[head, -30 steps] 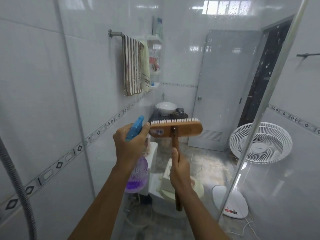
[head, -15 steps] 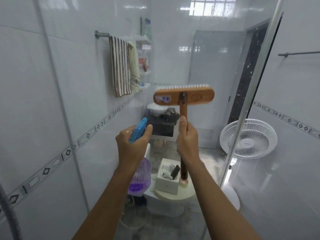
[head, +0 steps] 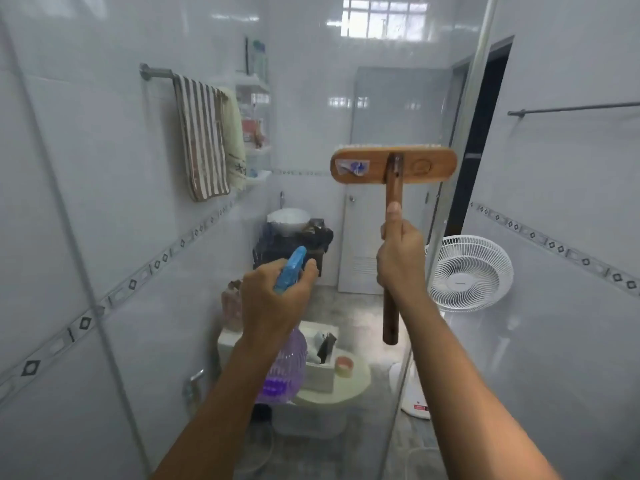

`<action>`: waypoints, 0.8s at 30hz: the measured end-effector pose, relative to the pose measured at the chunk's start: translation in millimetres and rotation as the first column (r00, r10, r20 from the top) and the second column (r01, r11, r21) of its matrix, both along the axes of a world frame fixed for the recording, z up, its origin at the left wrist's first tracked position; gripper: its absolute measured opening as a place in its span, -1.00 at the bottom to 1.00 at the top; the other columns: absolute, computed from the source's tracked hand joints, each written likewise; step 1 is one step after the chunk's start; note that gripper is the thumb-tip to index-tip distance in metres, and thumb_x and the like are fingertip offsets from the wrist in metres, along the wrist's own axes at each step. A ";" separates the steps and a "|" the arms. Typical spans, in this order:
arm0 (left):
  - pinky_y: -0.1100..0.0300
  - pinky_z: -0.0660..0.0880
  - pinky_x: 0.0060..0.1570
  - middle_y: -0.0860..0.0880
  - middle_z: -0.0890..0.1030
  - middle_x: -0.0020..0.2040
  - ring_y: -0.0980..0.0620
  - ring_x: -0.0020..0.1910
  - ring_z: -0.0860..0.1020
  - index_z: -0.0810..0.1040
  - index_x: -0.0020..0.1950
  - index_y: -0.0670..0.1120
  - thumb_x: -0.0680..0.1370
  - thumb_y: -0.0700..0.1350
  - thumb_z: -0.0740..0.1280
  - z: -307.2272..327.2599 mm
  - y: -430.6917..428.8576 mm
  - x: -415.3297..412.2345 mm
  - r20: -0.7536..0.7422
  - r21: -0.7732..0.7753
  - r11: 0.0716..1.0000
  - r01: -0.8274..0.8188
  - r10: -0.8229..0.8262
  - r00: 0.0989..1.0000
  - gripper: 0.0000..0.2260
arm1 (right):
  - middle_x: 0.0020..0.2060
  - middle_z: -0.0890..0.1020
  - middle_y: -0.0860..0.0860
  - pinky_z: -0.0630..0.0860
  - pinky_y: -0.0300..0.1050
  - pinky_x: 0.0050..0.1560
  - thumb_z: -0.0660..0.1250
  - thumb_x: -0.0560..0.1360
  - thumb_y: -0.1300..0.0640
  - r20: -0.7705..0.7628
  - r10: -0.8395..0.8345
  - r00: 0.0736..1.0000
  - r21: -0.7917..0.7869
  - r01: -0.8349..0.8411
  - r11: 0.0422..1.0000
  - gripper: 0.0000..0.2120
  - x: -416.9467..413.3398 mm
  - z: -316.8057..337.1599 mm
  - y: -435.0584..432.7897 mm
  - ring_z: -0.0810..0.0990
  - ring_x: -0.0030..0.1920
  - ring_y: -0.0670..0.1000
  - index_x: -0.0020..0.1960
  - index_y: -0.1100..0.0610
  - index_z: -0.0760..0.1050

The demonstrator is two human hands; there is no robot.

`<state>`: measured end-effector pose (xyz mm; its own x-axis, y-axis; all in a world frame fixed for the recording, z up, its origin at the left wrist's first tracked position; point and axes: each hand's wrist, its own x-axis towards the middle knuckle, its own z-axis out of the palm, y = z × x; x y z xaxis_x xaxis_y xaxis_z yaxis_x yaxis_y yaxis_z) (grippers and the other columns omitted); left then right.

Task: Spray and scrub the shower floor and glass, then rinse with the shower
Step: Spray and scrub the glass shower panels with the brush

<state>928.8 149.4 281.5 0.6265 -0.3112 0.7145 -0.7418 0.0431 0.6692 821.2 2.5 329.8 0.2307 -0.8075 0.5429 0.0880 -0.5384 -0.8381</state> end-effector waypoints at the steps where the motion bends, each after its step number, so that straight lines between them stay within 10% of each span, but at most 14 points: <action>1: 0.40 0.44 -0.51 0.15 0.46 -0.47 0.09 -0.49 0.52 0.49 -0.29 0.06 0.53 0.04 0.45 1.3 -4.0 -4.1 -0.016 0.008 1.000 0.024 -0.024 1.000 -0.76 | -0.50 0.32 -0.08 0.32 -0.08 -0.44 0.08 0.63 -0.29 0.013 0.001 1.000 -0.005 0.000 1.000 -0.50 -4.2 13.6 -5.6 0.35 -0.47 0.01 -0.30 0.05 0.32; 24: 0.45 0.44 -0.46 0.10 0.49 -0.45 0.23 -0.46 0.51 0.48 -0.32 0.14 0.46 0.03 0.52 18.2 -57.4 -66.2 -0.138 -0.011 0.997 0.082 -0.083 0.987 -0.75 | -0.45 0.37 -0.08 0.33 -0.19 -0.36 0.06 0.65 -0.24 -0.151 0.173 0.973 -0.063 -0.184 0.981 -0.54 -47.0 22.5 -34.9 0.37 -0.44 -0.12 -0.29 0.01 0.37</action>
<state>862.7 92.0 299.7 0.6914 -0.3627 0.6248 -0.6362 0.1041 0.7645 774.2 -32.4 352.3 0.4475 -0.7039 0.5516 0.0695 -0.5875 -0.8062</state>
